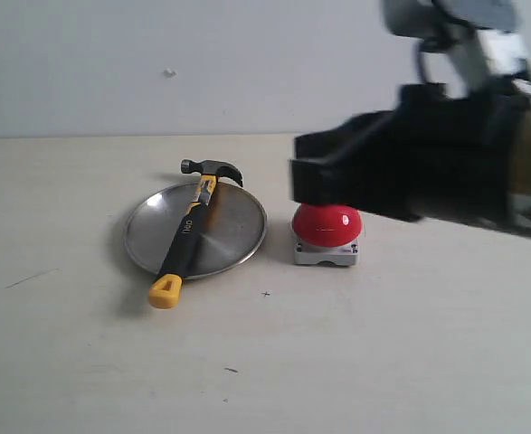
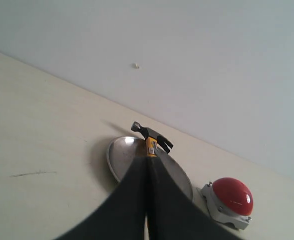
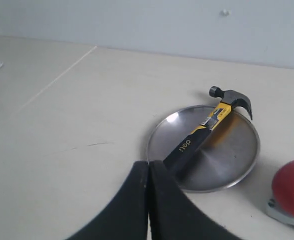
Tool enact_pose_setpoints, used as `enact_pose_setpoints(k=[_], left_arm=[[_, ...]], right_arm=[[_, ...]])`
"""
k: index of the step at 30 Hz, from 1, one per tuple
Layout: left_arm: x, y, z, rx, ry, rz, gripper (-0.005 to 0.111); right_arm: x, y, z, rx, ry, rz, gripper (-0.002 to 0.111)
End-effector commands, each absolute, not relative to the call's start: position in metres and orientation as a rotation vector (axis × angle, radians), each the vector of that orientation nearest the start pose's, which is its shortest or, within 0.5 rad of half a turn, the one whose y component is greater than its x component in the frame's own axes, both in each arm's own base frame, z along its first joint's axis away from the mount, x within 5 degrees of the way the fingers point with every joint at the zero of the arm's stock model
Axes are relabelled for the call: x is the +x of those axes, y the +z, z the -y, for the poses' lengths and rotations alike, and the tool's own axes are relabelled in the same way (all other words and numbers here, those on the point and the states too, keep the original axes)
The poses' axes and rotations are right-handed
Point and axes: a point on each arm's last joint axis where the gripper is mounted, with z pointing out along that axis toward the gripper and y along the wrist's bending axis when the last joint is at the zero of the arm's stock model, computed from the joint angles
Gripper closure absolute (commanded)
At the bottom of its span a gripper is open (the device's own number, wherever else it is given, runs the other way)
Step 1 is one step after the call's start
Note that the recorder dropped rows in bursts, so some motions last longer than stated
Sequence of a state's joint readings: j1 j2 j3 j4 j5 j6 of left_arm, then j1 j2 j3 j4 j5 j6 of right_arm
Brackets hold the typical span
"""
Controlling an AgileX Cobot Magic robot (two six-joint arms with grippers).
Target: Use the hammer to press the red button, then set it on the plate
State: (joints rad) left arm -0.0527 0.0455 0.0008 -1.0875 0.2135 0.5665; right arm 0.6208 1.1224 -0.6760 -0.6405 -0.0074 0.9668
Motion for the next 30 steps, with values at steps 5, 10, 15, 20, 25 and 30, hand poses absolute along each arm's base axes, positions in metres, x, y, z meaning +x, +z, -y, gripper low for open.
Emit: enact_pose_setpoints(k=[5, 10, 15, 20, 25, 30], left_arm=[[0.057, 0.202, 0.021, -0.224, -0.59, -1.644, 0.107], [0.057, 0.202, 0.021, -0.224, -0.59, -1.644, 0.107], [0.057, 0.202, 0.021, -0.224, -0.59, -1.644, 0.107], [0.057, 0.202, 0.021, -0.224, -0.59, -1.644, 0.107], [0.057, 0.202, 0.021, -0.224, -0.59, -1.644, 0.107], [0.057, 0.202, 0.021, -0.224, -0.59, -1.644, 0.107]], right_arm=[[0.095, 0.273, -0.065, -0.184, 0.726, -1.769, 0.108], [0.064, 0.266, -0.04, -0.12, 0.772, -1.631, 0.108], [0.044, 0.276, -0.026, -0.104, 0.821, -1.467, 0.108], [0.034, 0.28, -0.019, -0.095, 0.844, -1.384, 0.108], [0.048, 0.236, -0.014, 0.012, 0.634, -1.609, 0.108], [0.057, 0.203, -0.003, 0.111, 0.294, -1.604, 0.108]])
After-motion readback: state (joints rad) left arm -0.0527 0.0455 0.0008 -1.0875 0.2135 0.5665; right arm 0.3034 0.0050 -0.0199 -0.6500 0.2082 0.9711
